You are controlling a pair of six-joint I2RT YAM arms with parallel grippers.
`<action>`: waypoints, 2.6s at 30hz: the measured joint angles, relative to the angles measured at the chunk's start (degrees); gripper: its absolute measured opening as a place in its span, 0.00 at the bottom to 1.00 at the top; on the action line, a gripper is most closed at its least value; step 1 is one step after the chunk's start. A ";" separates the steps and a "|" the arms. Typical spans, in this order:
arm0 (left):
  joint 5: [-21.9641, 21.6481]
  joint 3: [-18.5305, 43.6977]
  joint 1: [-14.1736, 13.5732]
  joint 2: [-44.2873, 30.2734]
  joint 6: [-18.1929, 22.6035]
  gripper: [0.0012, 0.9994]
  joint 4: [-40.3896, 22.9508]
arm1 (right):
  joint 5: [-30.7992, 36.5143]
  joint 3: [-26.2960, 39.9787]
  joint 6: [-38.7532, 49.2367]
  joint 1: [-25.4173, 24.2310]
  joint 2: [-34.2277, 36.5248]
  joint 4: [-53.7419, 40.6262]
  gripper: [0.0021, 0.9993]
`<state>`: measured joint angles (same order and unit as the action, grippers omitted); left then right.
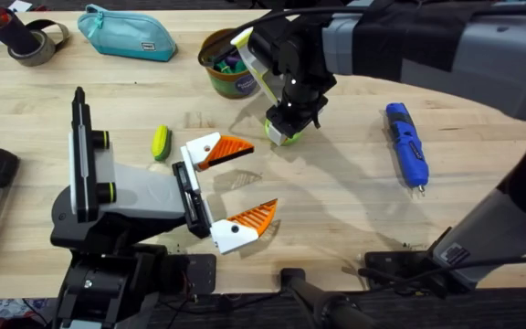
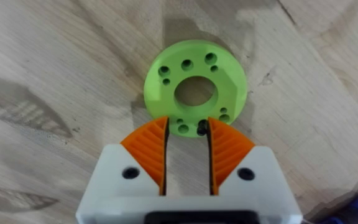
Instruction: Pick up the gripper from the table and insert it into the empty holder that is missing its gripper. Then pick up a screw, insert it into the mounting hole, and use the screwdriver to tighten it. Finally, clean up the table by picking up the vegetable and placing it into the bucket.
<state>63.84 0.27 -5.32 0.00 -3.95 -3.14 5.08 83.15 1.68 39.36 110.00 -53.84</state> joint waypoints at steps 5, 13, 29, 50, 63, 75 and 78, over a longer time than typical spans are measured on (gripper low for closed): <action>-0.18 0.01 0.00 -0.01 0.01 0.99 -0.57 | -0.02 0.00 0.06 -0.01 0.00 -0.14 0.35; -0.20 0.01 0.00 -0.01 0.01 0.99 -0.57 | 0.04 0.00 0.06 -0.01 0.00 -0.49 0.35; -0.20 0.01 0.00 -0.01 0.01 0.99 -0.57 | -0.42 0.00 -1.42 -2.67 0.01 -3.47 0.35; -0.20 0.01 0.00 -0.01 0.01 0.99 -0.57 | -0.39 -14.99 -14.98 -2.13 -16.27 7.28 0.35; -0.20 0.01 0.00 -0.01 0.01 0.99 -0.57 | -0.45 -18.89 -12.14 -2.08 -14.03 18.97 0.35; -0.20 0.01 0.00 -0.01 0.01 0.99 -0.57 | -0.45 -19.06 -10.21 -2.08 -13.15 19.92 0.35; -0.20 0.01 0.00 -0.01 0.01 0.99 -0.57 | -0.43 -19.06 -10.20 -2.08 -12.22 19.39 0.35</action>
<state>63.64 0.27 -5.32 -0.01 -3.95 -3.70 4.65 64.10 -8.52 37.28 97.78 -34.45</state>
